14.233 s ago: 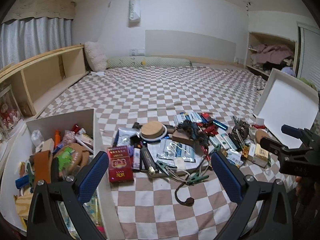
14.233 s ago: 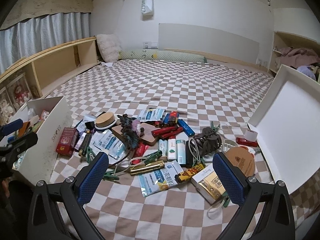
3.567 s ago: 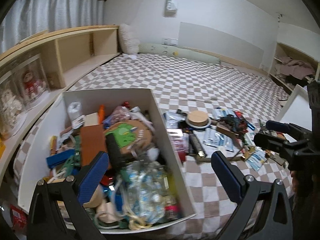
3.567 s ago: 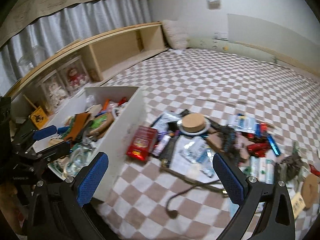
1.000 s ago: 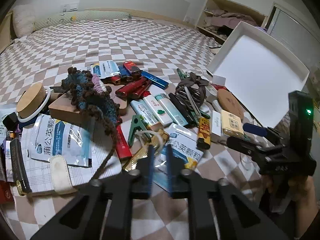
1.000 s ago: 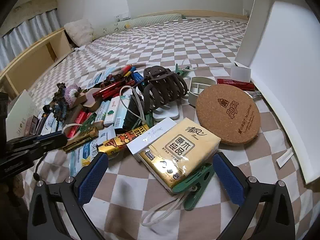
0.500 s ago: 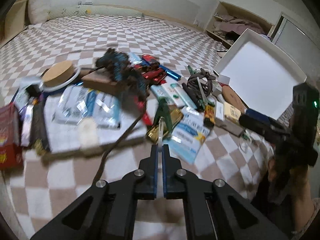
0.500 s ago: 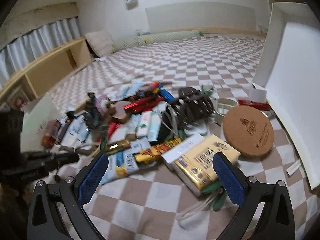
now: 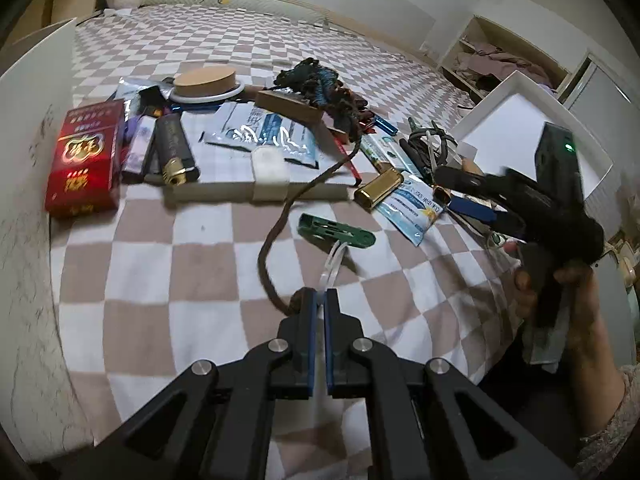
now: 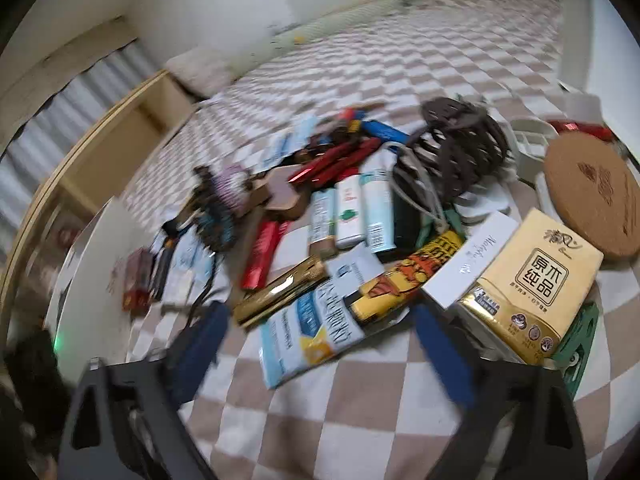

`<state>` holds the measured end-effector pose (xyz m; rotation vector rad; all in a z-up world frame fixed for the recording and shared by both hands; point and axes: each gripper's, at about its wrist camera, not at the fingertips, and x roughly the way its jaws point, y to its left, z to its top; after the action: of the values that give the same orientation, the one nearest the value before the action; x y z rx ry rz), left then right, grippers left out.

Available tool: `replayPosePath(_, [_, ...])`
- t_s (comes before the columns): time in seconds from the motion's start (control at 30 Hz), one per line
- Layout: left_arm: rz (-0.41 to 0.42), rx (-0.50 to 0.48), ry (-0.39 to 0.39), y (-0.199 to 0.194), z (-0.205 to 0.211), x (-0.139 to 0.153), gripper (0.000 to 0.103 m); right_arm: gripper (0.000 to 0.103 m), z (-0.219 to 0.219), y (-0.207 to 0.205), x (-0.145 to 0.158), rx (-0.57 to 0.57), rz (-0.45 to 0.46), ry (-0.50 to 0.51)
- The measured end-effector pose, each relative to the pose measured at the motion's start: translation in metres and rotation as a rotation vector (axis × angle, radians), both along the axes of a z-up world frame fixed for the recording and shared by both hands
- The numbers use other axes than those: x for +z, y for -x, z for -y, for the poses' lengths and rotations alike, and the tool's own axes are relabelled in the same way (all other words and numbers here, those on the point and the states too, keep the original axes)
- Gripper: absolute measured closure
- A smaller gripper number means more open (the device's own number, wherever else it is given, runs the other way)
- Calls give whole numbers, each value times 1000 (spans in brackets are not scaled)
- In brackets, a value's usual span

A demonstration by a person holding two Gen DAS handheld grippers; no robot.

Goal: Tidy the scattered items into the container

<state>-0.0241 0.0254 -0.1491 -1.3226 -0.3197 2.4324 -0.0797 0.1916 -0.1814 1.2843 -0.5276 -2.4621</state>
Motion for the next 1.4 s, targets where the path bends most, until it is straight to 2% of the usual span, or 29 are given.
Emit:
replayPosePath(0.1, [-5, 6, 13, -3, 1, 2, 99, 36, -3, 8, -7, -66, 28, -29])
replayPosePath(0.13, [-8, 8, 18, -3, 2, 2, 99, 51, -4, 9, -9, -83, 34, -53])
replayPosePath(0.17, [-11, 12, 20, -4, 4, 4, 99, 61, -7, 9, -10, -97, 36, -74])
replayPosePath(0.23, [-13, 23, 17, -5, 8, 4, 99, 71, -13, 7, -12, -107, 37, -75])
replayPosePath(0.4, [-12, 39, 11, -8, 12, 2, 99, 77, -25, -2, -9, -102, 32, -70])
replayPosePath(0.47, [-18, 35, 18, -9, 11, 3, 99, 83, -25, -8, -7, -83, 28, -74])
replayPosePath(0.57, [-24, 30, 18, -12, 12, 5, 99, 85, -23, -20, -5, -52, 24, -67])
replayPosePath(0.73, [-18, 28, 4, -15, 12, 3, 99, 85, -14, -34, -4, -29, 24, -53])
replayPosePath(0.97, [-7, 24, -13, -18, 9, 1, 99, 85, -28, -15, -9, -164, 84, 89])
replayPosePath(1.1, [-7, 25, -13, -19, 11, 1, 99, 83, -30, -6, -12, -217, 104, 104])
replayPosePath(1.13, [-6, 26, -14, -19, 10, 1, 99, 73, -30, -6, -13, -224, 102, 100])
replayPosePath(1.17, [-4, 26, -15, -19, 11, 1, 99, 50, -30, -5, -13, -232, 99, 98])
replayPosePath(1.23, [-2, 26, -14, -20, 11, 1, 99, 36, -29, -4, -11, -217, 87, 135])
replayPosePath(1.4, [2, 21, -13, -20, 9, -1, 99, 36, -11, 4, -11, -145, 93, 110])
